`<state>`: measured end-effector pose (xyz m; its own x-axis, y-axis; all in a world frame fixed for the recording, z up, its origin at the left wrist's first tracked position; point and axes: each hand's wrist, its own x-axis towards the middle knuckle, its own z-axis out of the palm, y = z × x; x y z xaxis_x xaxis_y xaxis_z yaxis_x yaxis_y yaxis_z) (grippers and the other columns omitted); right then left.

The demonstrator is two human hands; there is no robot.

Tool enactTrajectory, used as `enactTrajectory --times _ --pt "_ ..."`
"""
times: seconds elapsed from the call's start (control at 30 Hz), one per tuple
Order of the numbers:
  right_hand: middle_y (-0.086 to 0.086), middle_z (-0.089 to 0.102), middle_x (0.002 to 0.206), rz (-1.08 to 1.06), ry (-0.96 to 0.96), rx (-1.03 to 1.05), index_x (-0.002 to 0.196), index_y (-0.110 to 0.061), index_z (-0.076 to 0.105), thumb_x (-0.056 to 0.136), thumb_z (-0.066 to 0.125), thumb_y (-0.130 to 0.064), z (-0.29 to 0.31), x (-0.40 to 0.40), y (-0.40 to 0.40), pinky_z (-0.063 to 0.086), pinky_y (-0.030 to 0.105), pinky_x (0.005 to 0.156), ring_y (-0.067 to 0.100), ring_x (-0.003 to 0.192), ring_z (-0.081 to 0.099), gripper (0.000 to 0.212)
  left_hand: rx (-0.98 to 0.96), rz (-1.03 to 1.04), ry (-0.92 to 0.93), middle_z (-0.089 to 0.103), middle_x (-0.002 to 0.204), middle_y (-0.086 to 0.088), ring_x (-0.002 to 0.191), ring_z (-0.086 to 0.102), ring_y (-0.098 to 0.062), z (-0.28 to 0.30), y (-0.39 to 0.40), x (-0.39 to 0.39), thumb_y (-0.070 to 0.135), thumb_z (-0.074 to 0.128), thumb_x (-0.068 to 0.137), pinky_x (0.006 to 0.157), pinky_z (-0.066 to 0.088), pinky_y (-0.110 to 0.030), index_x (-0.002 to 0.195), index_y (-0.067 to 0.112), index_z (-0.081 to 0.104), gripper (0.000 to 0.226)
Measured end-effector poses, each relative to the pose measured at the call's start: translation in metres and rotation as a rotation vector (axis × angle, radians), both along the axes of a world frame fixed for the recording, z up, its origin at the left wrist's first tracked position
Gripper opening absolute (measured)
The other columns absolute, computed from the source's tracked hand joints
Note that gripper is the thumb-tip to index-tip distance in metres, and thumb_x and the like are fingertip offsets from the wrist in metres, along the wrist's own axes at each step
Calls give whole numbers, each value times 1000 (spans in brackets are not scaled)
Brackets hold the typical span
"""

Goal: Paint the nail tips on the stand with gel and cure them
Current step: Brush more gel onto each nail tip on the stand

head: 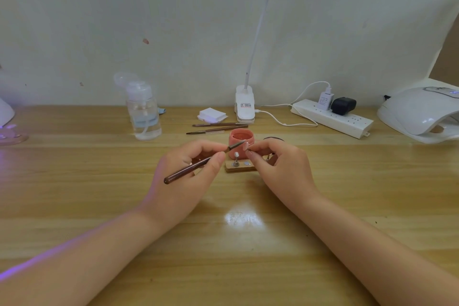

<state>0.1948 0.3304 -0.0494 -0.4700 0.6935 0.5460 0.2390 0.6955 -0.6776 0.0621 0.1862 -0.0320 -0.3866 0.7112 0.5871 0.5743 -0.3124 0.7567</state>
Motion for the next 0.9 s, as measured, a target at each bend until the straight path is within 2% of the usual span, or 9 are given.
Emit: enactTrajectory --times 0.1,0.23,0.43,0.63,0.8,0.9 --pt "-21 65 72 3 0 6 84 -26 73 84 72 -20 0 0 0 36 17 58 3 56 51 6 -11 -6 -14 70 79 3 67 61 -2 0 0 2 20 66 89 59 45 -12 87 35 73 16" --pt "-23 63 69 2 4 10 83 -29 72 84 72 -21 -1 0 1 36 15 56 4 54 51 8 6 18 -42 70 82 -1 72 62 -15 -1 -1 3 33 61 83 59 47 -18 85 34 67 7" --pt "-21 65 71 26 11 -7 82 -29 71 84 72 -20 0 0 0 37 15 57 11 55 54 9 0 -3 -7 72 85 8 76 65 -8 -1 -1 5 16 66 92 65 50 -15 95 37 72 21" --pt "-16 69 71 56 40 -53 80 -31 71 84 72 -19 1 1 -2 40 20 55 21 53 56 12 10 51 158 64 78 18 74 60 -5 -4 -3 8 18 61 86 70 43 -11 89 29 67 13" --pt "-11 71 73 61 52 -71 84 -26 73 84 72 -19 2 0 -1 50 34 59 23 54 59 7 27 86 203 65 90 21 83 61 -1 -2 -3 10 22 61 90 72 43 -7 99 37 62 18" --pt "-14 70 72 62 47 -49 81 -30 71 83 72 -21 1 0 -2 46 31 61 18 52 57 9 11 79 222 66 94 22 84 61 0 -3 -1 10 21 63 91 73 42 -7 99 40 62 21"
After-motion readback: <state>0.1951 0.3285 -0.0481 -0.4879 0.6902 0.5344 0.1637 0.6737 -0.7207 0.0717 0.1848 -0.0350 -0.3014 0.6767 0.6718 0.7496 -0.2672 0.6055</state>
